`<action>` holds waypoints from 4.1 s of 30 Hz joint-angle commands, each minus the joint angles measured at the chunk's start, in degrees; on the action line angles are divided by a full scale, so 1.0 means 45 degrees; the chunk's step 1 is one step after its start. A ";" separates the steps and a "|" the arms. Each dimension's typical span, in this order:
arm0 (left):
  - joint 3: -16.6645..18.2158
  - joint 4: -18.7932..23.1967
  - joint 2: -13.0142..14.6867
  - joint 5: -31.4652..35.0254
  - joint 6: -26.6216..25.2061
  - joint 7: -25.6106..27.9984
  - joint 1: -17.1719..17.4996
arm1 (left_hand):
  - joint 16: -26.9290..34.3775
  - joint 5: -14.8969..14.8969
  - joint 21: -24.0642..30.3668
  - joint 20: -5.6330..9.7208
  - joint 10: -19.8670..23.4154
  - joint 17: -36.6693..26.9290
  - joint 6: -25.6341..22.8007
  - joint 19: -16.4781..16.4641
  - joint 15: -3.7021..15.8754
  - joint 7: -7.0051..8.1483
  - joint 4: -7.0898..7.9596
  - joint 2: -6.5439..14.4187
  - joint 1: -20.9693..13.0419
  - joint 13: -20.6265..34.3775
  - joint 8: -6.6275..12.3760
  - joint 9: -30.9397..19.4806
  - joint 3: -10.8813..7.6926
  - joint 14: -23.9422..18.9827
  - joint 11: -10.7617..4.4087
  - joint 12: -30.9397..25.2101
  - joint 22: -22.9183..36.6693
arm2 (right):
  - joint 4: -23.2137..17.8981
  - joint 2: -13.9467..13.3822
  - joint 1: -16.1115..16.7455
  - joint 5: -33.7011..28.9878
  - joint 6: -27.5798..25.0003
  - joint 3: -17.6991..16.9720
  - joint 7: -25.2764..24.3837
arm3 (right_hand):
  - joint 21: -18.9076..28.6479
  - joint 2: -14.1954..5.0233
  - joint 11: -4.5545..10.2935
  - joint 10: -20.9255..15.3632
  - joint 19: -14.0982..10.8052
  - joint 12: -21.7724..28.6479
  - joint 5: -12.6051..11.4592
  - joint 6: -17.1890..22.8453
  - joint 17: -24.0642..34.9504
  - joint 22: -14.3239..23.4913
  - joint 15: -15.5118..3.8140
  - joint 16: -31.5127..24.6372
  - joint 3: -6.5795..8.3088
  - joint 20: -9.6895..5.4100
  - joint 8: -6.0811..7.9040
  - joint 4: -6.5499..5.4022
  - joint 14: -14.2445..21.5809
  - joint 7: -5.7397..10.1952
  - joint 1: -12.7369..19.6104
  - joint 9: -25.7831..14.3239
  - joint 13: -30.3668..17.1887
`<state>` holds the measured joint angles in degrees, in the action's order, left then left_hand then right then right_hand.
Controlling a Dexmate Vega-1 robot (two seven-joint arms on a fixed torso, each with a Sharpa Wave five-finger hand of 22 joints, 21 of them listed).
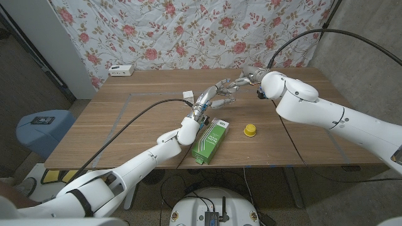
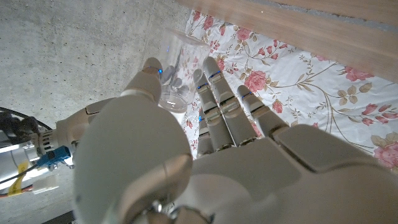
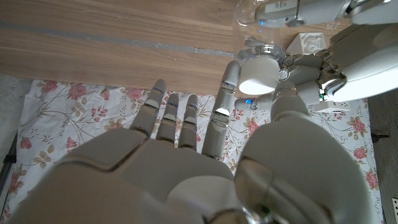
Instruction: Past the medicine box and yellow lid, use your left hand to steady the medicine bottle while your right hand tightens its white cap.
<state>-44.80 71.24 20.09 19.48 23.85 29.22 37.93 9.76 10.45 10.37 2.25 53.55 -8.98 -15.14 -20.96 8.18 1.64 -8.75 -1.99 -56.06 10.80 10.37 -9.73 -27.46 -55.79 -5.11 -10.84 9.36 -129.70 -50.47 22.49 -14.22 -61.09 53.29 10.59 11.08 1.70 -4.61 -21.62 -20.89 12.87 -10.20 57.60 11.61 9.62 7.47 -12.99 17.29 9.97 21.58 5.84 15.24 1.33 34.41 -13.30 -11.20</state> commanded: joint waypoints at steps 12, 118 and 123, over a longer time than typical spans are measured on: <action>0.0041 0.0242 0.0077 0.0069 -0.0006 0.0042 0.0159 | 0.0042 0.0054 0.0049 0.1572 0.1042 -0.0055 -0.0035 0.0059 0.0811 0.0063 0.0045 0.0150 -0.0066 0.0042 0.0057 -0.0067 -0.0048 -0.0039 -0.1018 -0.0093 0.0031 | -0.0649 -0.0303 -0.0105 -0.0105 -0.0700 0.0259 -0.0166 | -0.0056 0.0075 -0.0101 0.0174 0.0032 -0.0165 0.0010 -0.0645 0.0020 0.0031 0.0080 0.0012 -0.0140 0.0010 -0.0275 -0.0074 0.0003 -0.0117 -0.0368 -0.0045 -0.0045; 0.3023 0.3714 0.1980 -0.0880 0.0175 0.0856 0.3634 | -0.0019 0.0032 0.0036 0.0873 0.0787 -0.0041 0.0147 -0.0173 0.0878 0.0091 0.0084 0.0147 -0.0015 0.0056 0.0025 -0.0068 -0.0002 0.0390 -0.0962 -0.0055 0.0024 | 0.3550 0.2334 0.7173 0.6022 1.0044 -0.6439 -0.6851 | -0.0085 -0.1559 -0.0472 0.1775 0.0735 -0.0487 -0.0089 -0.8814 0.0008 0.0022 -0.0566 0.0414 -0.0609 -0.2004 -0.2597 -0.0581 -0.1701 0.0001 -0.4767 0.0597 0.0092; 0.3143 0.3969 0.2076 -0.1066 -0.0021 0.0659 0.3850 | -0.0015 0.0032 0.0018 0.0861 0.0747 -0.0044 0.0150 -0.0120 0.0883 0.0092 0.0079 0.0132 -0.0009 0.0056 0.0030 -0.0068 0.0014 0.0424 -0.0966 -0.0046 0.0023 | 0.4126 0.2618 0.7285 0.6334 1.1006 -0.6509 -0.6810 | -0.0120 -0.1597 -0.0426 0.1916 0.0877 -0.0512 -0.0096 -0.9282 0.0016 0.0019 -0.0628 0.0462 -0.0616 -0.2066 -0.2666 -0.0622 -0.1902 0.0019 -0.4878 0.0611 0.0100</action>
<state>-31.59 88.36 29.19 16.11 23.97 33.25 53.93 9.76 10.11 10.64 2.46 53.05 -8.98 -14.71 -21.58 7.67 2.07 -8.84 -1.83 -56.21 10.81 10.37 -9.73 -27.37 -54.25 -5.61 -10.63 9.36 -115.46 -40.95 53.98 11.38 -19.01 24.93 -19.81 10.73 -5.38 -6.65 -13.58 -17.38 10.80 -10.20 16.91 11.50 9.60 4.93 -11.17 14.47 0.95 9.72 3.17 7.32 1.42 12.88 -10.38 -10.65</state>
